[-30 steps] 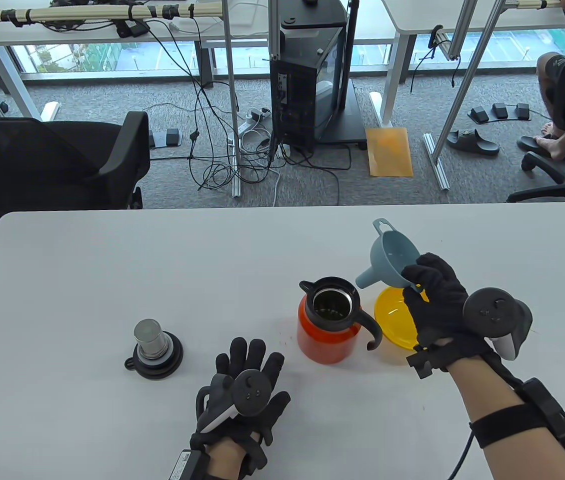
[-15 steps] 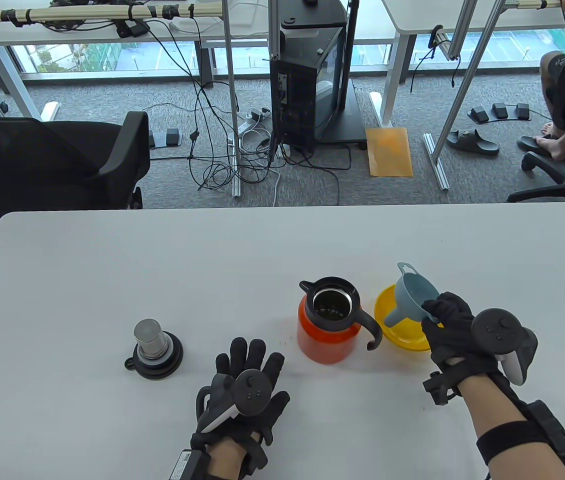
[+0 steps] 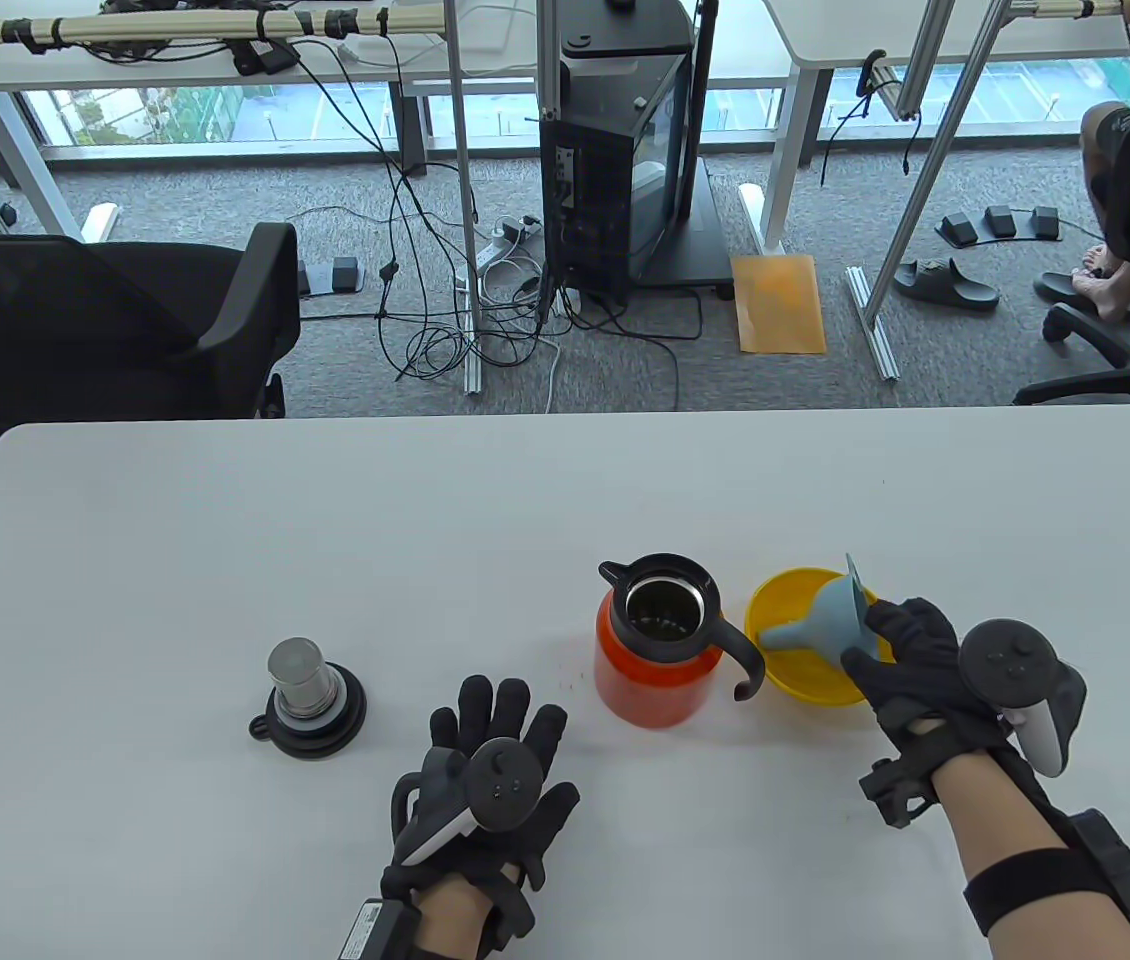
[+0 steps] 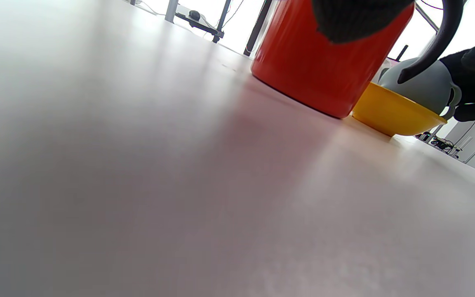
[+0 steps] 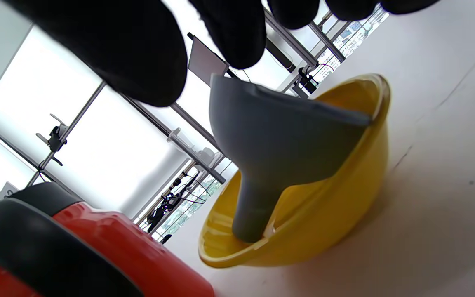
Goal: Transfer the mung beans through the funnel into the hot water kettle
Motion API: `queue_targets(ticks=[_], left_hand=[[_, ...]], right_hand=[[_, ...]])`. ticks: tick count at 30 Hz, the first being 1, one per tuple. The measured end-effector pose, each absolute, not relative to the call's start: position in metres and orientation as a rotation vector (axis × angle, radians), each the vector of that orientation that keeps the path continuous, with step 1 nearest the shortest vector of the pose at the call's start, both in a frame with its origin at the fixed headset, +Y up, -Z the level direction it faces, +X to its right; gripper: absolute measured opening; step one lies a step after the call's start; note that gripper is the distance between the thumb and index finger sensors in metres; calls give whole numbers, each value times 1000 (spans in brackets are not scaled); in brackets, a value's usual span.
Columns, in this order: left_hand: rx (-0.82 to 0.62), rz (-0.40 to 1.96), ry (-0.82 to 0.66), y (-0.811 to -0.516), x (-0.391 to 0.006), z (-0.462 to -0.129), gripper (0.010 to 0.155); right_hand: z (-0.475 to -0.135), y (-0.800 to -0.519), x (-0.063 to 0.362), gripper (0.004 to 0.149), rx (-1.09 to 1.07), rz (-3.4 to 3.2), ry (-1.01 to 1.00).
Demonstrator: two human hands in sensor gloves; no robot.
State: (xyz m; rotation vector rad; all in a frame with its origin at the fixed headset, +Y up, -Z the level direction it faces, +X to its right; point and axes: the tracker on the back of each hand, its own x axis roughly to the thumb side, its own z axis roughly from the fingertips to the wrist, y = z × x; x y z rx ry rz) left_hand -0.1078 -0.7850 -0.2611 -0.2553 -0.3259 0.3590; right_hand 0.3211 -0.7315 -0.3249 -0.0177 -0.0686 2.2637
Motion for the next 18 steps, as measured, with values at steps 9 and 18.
queue_targets(ticks=[9, 18], left_hand=[[-263, 347, -330, -785, -106, -261, 77], [-266, 346, -335, -785, -104, -261, 77]], right_hand=[[-301, -707, 302, 80, 319, 2397, -63], [-249, -735, 293, 81, 471, 2639, 76]])
